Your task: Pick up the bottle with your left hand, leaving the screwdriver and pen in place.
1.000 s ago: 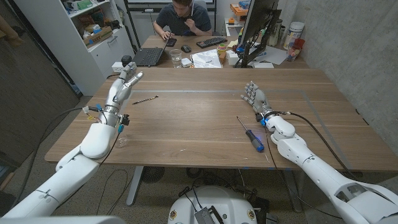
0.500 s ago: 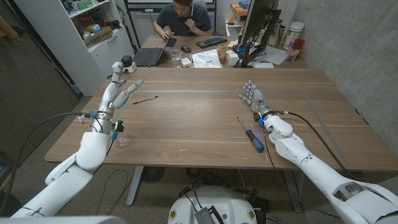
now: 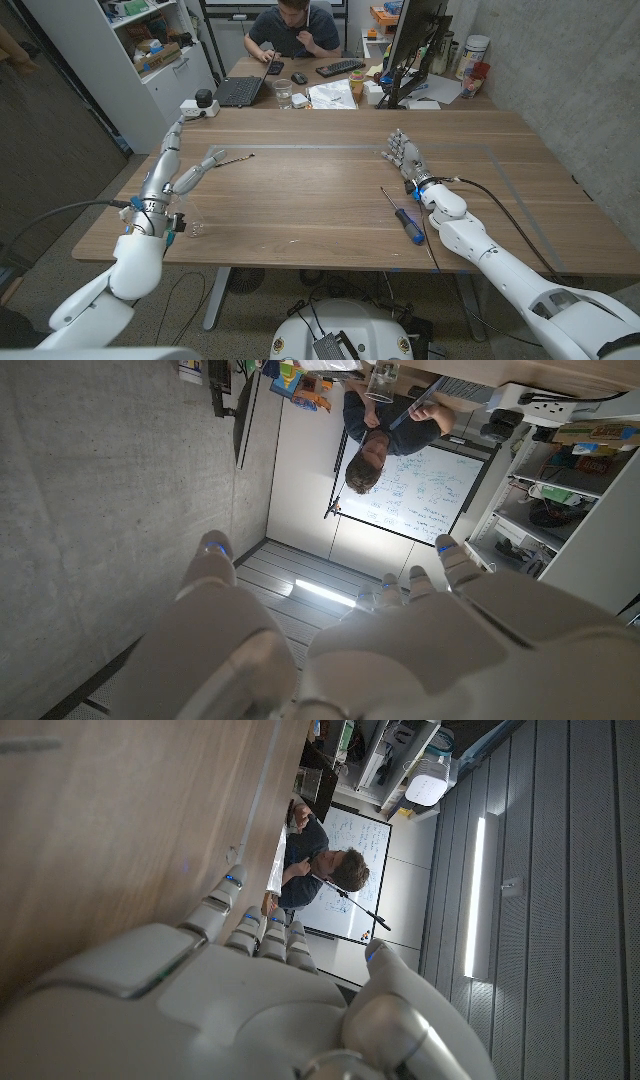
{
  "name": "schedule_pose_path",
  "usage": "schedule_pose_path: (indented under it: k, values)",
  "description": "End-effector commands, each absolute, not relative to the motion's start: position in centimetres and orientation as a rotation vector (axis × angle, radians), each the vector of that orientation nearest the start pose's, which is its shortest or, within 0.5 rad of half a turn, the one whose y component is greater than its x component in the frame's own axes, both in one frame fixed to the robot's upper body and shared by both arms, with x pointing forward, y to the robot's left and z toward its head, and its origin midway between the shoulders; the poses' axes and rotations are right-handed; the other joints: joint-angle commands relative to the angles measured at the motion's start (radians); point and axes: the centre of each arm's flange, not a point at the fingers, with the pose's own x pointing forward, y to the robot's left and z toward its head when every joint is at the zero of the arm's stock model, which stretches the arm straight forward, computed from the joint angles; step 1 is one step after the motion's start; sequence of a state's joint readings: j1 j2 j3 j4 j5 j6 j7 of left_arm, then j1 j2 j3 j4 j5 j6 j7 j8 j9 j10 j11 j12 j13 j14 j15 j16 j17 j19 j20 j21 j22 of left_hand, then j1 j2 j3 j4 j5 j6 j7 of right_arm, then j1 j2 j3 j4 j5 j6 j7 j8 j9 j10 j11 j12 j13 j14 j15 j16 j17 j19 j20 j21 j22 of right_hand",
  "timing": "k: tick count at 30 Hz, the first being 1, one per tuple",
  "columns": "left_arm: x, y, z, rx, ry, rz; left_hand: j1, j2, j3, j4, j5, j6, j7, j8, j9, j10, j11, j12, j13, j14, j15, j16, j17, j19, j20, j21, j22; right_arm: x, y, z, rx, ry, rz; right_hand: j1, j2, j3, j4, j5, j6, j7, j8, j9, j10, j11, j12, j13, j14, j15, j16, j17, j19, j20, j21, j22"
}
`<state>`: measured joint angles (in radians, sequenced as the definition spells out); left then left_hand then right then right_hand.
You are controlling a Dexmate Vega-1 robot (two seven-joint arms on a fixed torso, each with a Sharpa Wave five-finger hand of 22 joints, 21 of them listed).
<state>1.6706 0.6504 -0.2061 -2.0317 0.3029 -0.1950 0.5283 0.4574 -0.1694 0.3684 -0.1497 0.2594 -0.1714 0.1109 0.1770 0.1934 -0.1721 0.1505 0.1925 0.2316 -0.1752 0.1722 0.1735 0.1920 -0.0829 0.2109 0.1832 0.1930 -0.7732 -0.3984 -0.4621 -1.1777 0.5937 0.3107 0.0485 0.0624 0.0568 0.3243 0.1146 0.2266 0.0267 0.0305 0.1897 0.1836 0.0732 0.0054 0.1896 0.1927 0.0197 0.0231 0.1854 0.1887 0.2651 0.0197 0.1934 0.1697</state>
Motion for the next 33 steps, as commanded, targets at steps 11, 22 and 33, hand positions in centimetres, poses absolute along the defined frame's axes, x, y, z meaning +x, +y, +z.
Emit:
schedule_pose_path:
  k: [11, 22, 33]
  values:
    - [38.1, 41.1, -11.5, 0.984, -0.71, 0.657, 0.022, 0.009, -0.042, 0.012, 0.025, -0.39, 0.038, 0.0, 0.004, -0.282, 0.037, 0.004, 0.013, -0.222, 0.028, 0.005, 0.007, -0.088, 0.003, 0.004, 0.006, 68.5, -22.5, -4.7, 0.031, -0.535, 0.265, -0.009, -0.003, -0.005, 0.0, 0.007, 0.006, 0.0, 0.006, 0.006, 0.003, 0.001, 0.007, 0.003, -0.003, 0.004, 0.009, 0.001, 0.003, -0.005, 0.005, 0.005]
    - [40.9, 44.1, -14.0, 0.921, -0.611, 0.737, 0.022, 0.011, -0.072, 0.02, 0.038, -0.338, 0.038, 0.029, 0.004, -0.245, 0.029, 0.035, 0.017, -0.177, 0.021, 0.029, 0.006, -0.048, 0.002, 0.031, 0.008, 69.0, -22.7, -4.4, 0.034, -0.536, 0.26, -0.011, -0.003, -0.007, 0.001, 0.007, 0.006, -0.001, 0.006, 0.006, 0.003, 0.0, 0.007, 0.003, -0.002, 0.003, 0.01, 0.001, 0.004, -0.005, 0.005, 0.005]
    - [43.9, 44.2, -15.1, 0.915, -0.528, 0.648, 0.014, 0.001, -0.113, 0.025, 0.047, -0.289, 0.042, 0.039, 0.002, -0.202, 0.033, 0.058, 0.017, -0.117, 0.016, 0.04, 0.001, 0.016, 0.003, 0.053, 0.006, 69.0, -23.1, -3.9, 0.034, -0.562, 0.257, -0.012, -0.005, -0.009, 0.001, 0.008, 0.005, 0.0, 0.006, 0.006, 0.003, 0.001, 0.007, 0.003, 0.003, 0.002, 0.011, 0.001, 0.005, -0.003, 0.006, 0.005]
